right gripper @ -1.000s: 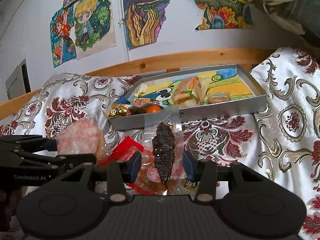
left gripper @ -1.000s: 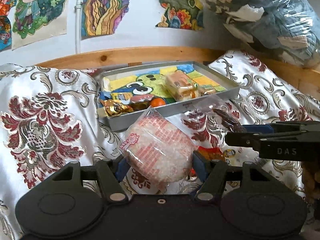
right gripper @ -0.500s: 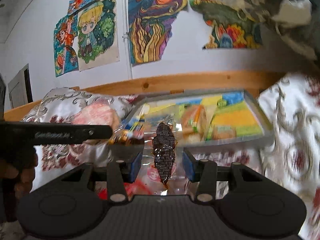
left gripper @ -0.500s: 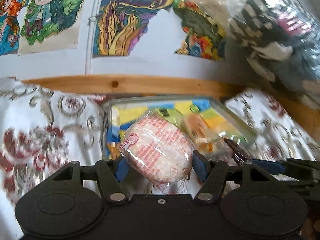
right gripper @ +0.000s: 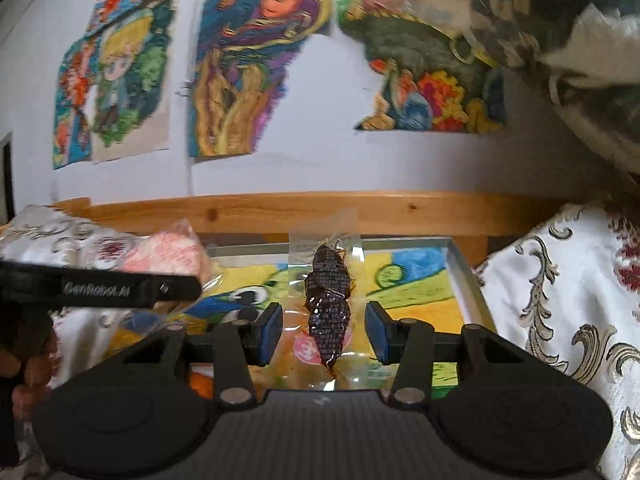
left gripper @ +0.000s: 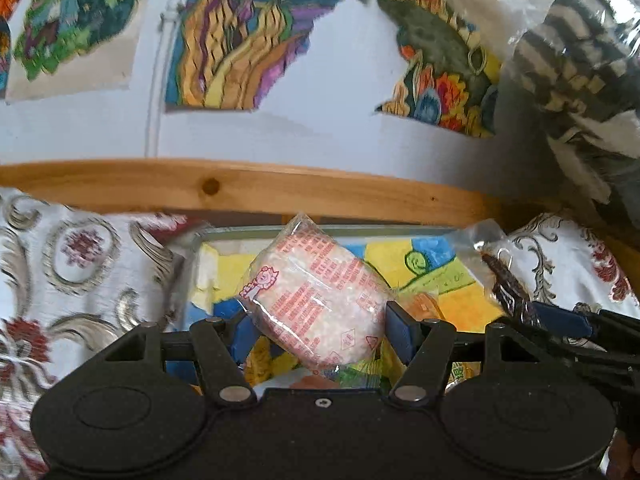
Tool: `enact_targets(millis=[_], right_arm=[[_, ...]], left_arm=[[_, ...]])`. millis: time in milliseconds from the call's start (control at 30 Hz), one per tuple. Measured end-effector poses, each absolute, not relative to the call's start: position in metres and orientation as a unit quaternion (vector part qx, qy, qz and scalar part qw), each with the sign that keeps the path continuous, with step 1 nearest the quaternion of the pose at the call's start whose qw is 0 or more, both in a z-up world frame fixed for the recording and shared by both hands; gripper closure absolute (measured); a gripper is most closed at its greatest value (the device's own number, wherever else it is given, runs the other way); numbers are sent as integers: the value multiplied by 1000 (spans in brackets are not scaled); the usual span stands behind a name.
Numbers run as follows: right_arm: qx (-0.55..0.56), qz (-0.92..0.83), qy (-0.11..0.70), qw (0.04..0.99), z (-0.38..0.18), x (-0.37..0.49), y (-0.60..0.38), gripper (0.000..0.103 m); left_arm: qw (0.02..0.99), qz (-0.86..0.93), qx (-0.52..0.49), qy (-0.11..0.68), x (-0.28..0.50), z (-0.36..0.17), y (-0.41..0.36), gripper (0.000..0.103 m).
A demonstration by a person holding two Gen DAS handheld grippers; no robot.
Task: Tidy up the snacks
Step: 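Carry the jerky stick and round pastry over the grey tray with both tools, then lower the jerky stick and pastry into the tray and open both tools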
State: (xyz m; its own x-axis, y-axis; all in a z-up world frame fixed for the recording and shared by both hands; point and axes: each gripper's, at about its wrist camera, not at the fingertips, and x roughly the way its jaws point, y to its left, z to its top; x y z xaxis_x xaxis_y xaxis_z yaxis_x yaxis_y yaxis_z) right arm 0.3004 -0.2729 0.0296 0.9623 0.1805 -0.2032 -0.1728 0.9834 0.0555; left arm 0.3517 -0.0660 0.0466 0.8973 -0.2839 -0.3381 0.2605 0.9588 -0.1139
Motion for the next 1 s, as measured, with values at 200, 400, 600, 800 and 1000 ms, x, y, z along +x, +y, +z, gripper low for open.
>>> enact_targets(millis=[200, 400, 600, 800, 1000], right_arm=[[22, 71, 125, 989, 15, 322, -280, 53], [33, 60, 140, 988, 5, 334, -282, 53], [51, 47, 153, 986, 4, 342, -287, 53], [44, 46, 163, 985, 5, 347, -285, 53], [38, 46, 172, 983, 11, 351, -282, 47]], left_arm=[[969, -146, -24, 198, 371, 30, -79, 36], [967, -140, -36, 211, 380, 19, -79, 36], [965, -135, -37, 221, 384, 16, -81, 36], [962, -124, -39, 241, 390, 14, -81, 36], [956, -113, -48, 268, 396, 15, -79, 26]])
